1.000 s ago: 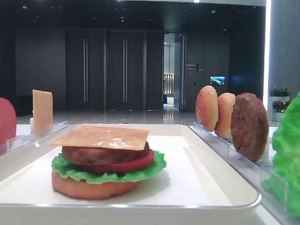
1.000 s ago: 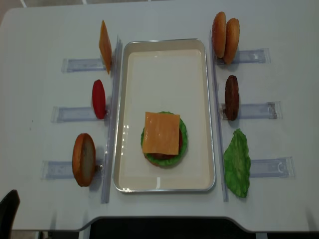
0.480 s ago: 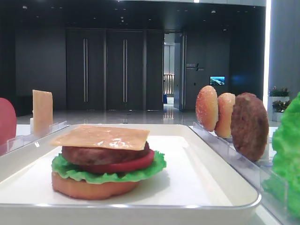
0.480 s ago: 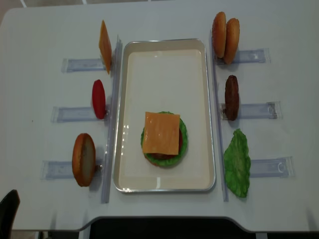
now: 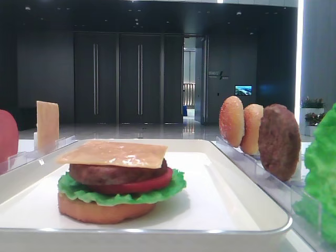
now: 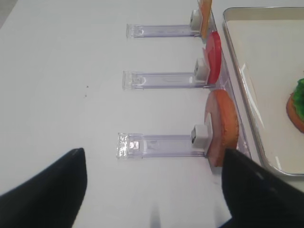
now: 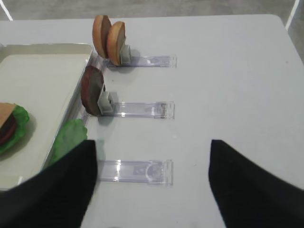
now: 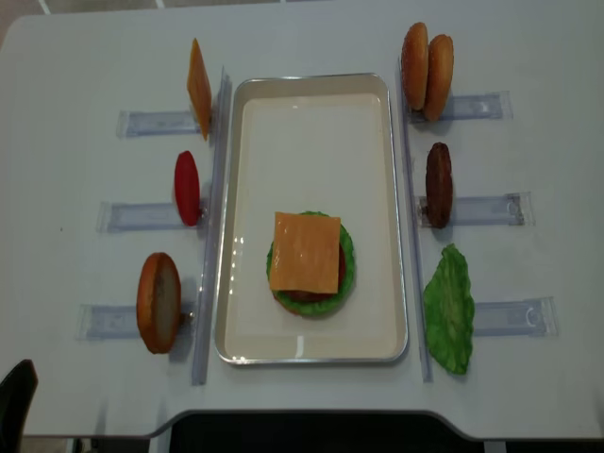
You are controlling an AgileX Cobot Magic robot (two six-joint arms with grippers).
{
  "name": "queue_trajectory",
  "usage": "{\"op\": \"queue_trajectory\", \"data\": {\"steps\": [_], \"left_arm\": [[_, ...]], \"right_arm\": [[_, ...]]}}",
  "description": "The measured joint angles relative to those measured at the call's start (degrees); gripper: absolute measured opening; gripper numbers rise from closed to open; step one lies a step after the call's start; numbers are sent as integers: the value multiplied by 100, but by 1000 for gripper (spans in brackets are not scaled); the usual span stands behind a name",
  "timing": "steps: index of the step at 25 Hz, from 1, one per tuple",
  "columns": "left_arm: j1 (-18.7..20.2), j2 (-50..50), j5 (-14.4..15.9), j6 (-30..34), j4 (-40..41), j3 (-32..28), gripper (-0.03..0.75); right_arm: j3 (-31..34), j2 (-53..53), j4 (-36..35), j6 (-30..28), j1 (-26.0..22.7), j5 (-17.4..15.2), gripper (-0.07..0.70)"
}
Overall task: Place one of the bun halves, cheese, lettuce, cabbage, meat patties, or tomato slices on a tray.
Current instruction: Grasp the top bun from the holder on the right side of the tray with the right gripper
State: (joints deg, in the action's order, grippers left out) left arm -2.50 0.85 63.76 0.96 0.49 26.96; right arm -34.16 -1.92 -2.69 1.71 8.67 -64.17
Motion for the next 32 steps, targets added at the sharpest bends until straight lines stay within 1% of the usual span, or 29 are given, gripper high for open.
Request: {"op": "queue_trajectory", "data": {"steps": [4,9,13,16,17,19,21,24,26,32], "left_arm": [[0,0,0,0,0,0,692],[0,0,0,0,0,0,692],[0,0,0,0,0,0,692],[0,0,0,0,0,0,692],[0,0,0,0,0,0,692],[0,0,0,0,0,0,692],[0,0,0,0,0,0,692],[0,0,0,0,0,0,692],[0,0,0,0,0,0,692],[0,0,0,0,0,0,692]], "right_arm": [[-245,-933,0,28,0,0,471],[-756,-2451,-6,40,0,-4,464],[-1338,-3710,-10,120,0,-4,456],[-1834,-4788,-10,529,0,-17,454],[-2014,-5084,-10,587,0,-11,454],[-2327,-5560,-10,559,0,-17,453],[-2622,-5918,-10,460,0,36,453],[-2823,-6300,-10,404,0,377,453],[-2927,-6470,-10,396,0,501,453],[-3588,-7318,64,390,0,482,452]]}}
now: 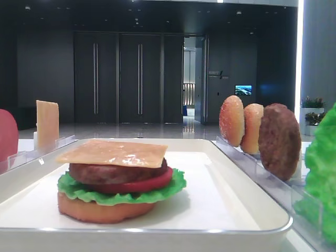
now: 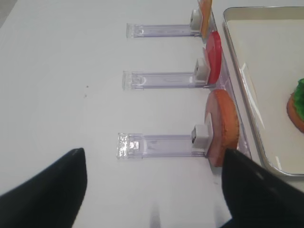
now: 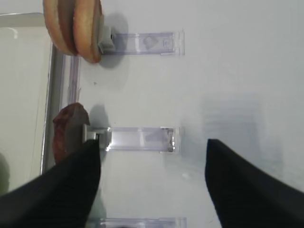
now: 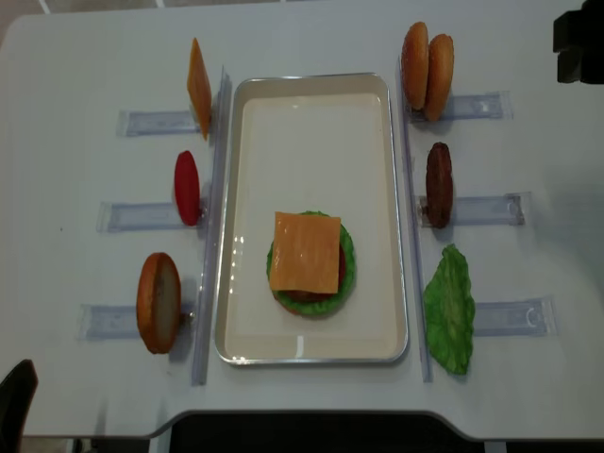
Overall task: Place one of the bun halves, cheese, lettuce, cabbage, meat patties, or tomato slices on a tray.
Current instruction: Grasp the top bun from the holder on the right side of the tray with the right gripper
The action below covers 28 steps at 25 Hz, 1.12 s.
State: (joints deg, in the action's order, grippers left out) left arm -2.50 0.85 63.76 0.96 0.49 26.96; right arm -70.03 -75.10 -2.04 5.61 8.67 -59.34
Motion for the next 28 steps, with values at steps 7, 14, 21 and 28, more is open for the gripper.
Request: {"op": "queue_trajectory", "data": {"steps": [7,14,21,28], "left_arm": [[0,0,0,0,0,0,692],[0,0,0,0,0,0,692],[0,0,0,0,0,0,692],[0,0,0,0,0,0,692]], "right_arm": [[-1224,-1148,157,-21,0,-280,446],[-2456,-2160,165,-112,0,-656,406],[-3190,-2950,164,-144,0,-724,402],[-3469,-3373,164,-156,0,-737,400]]}}
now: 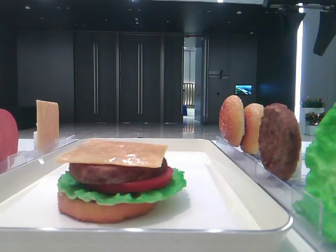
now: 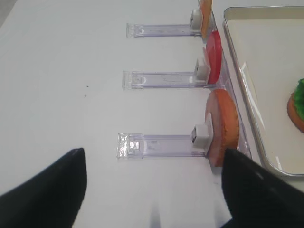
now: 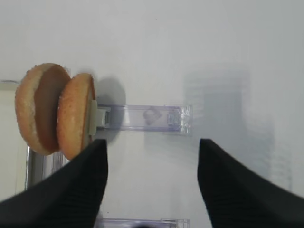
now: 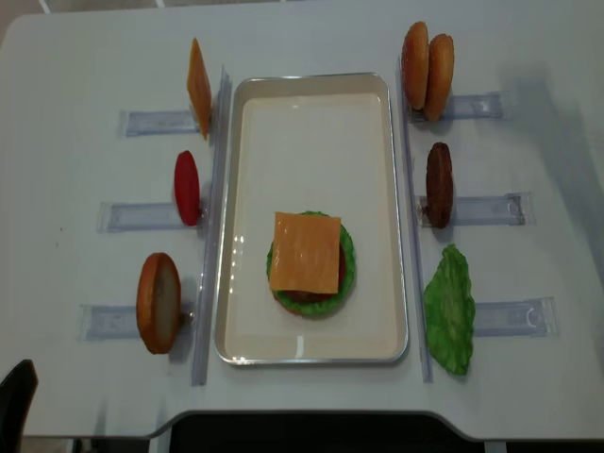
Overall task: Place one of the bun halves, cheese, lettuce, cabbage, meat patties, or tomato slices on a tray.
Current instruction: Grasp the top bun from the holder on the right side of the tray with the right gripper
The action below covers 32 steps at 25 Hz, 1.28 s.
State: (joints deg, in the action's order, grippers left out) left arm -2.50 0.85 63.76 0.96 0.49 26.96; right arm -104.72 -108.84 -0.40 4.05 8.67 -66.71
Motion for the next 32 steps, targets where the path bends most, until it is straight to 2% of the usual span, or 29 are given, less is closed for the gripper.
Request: {"op": "queue_trajectory", "data": {"steps": [7,12,22,32], "left_arm": [[0,0,0,0,0,0,692],[0,0,0,0,0,0,692],[0,0,0,0,0,0,692],[0,0,0,0,0,0,692]], "right_arm": [[-210,-48,-139,115,8,-59,399],[-498,-48,-347,321,247,-32,399],[-574,-288,-380,587,851,207,399],[-597,-696,-385,626,997,675,399]]}}
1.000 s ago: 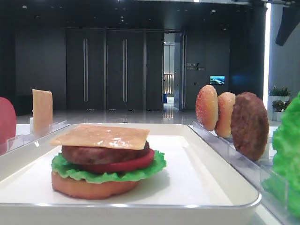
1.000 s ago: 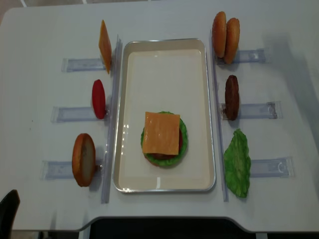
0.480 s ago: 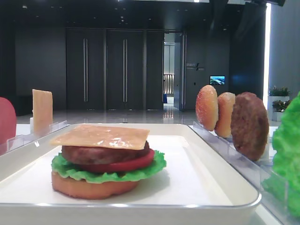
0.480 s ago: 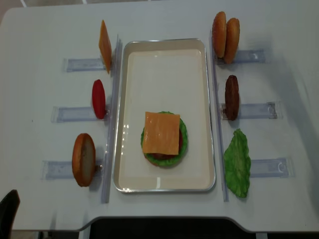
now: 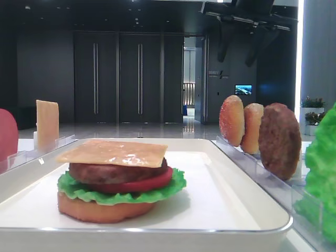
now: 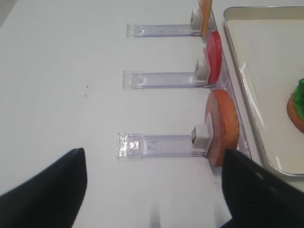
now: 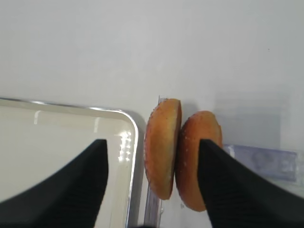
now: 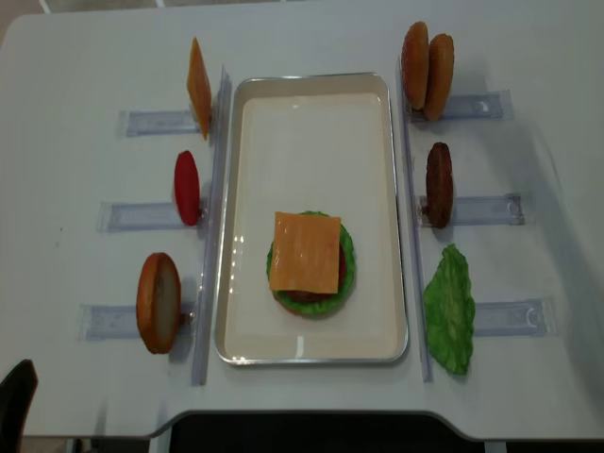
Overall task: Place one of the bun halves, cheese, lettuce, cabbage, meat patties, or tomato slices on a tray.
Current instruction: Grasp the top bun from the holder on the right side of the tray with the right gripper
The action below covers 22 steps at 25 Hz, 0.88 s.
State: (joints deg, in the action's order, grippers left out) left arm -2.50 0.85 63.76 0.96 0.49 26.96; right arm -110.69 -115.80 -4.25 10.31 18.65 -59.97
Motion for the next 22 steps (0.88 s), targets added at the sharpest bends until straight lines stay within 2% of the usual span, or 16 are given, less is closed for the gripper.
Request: {"op": "queue_trajectory", "data": {"steps": [16,22], "left_arm": [[0,0,0,0,0,0,692],[0,0,0,0,0,0,692]], "right_arm": [[0,-390,5,-12,4,159,399],[-7,-607,5,-12,4,107,399]]}}
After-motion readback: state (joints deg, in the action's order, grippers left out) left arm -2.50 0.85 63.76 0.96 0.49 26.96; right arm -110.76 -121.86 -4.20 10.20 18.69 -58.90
